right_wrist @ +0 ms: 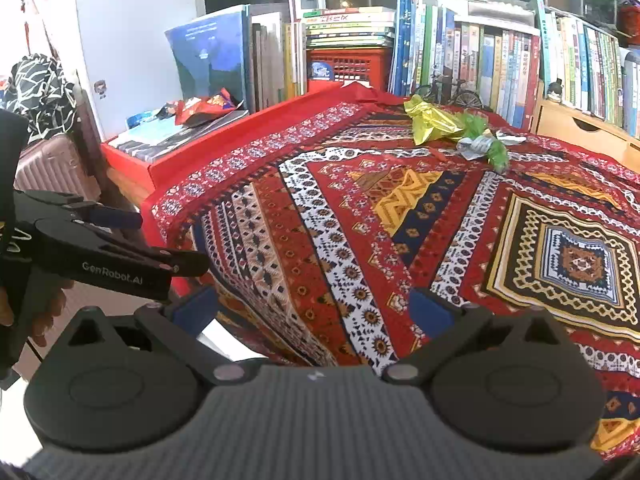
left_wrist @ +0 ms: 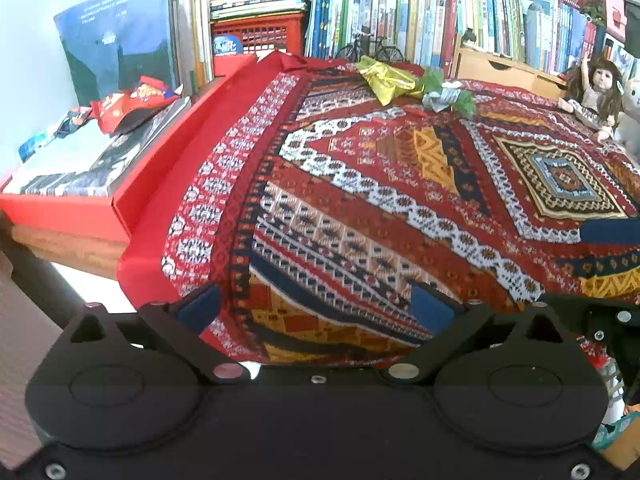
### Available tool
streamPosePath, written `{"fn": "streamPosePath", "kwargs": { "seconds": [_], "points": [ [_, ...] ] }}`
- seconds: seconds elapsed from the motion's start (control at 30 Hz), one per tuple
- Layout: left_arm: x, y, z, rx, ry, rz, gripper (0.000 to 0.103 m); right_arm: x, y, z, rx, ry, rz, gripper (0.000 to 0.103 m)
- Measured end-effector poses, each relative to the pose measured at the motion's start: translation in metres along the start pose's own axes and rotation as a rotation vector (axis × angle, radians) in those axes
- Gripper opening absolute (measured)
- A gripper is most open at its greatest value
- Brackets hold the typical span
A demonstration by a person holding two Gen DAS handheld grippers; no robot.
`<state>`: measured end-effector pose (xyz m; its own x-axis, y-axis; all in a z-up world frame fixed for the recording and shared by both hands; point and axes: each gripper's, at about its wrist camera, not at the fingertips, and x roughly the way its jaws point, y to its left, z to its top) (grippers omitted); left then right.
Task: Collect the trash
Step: 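Move both grippers back over the wrapper pile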
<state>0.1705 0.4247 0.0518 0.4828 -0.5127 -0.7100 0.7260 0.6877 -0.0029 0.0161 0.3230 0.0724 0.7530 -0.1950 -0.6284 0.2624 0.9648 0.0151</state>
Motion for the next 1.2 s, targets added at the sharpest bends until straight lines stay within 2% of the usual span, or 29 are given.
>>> {"fn": "streamPosePath", "kwargs": {
  "seconds": [0.2, 0.47, 0.7, 0.9, 1.03, 1.2],
  "points": [
    [0.007, 0.0, 0.014, -0.047, 0.015, -0.048, 0.103, -0.001, -0.003, 0.008, -0.027, -0.026, -0.023, 0.103],
    [0.022, 0.002, 0.035, -0.127, 0.029, -0.054, 0.103, 0.004, -0.024, 0.028, 0.026, -0.075, -0.037, 0.103],
    [0.047, -0.009, 0.062, -0.097, 0.05, -0.066, 0.103, 0.009, -0.055, 0.049, 0.03, -0.113, -0.083, 0.103],
    [0.078, -0.024, 0.092, -0.124, 0.053, -0.07, 0.103, 0.03, -0.092, 0.059, 0.076, -0.075, -0.128, 0.103],
    [0.104, -0.037, 0.114, -0.108, 0.06, -0.072, 0.103, 0.042, -0.119, 0.071, 0.084, -0.066, -0.151, 0.103],
    [0.129, -0.057, 0.139, -0.036, 0.012, -0.027, 0.103, 0.056, -0.156, 0.09, 0.122, -0.072, -0.177, 0.103]
  ]
}}
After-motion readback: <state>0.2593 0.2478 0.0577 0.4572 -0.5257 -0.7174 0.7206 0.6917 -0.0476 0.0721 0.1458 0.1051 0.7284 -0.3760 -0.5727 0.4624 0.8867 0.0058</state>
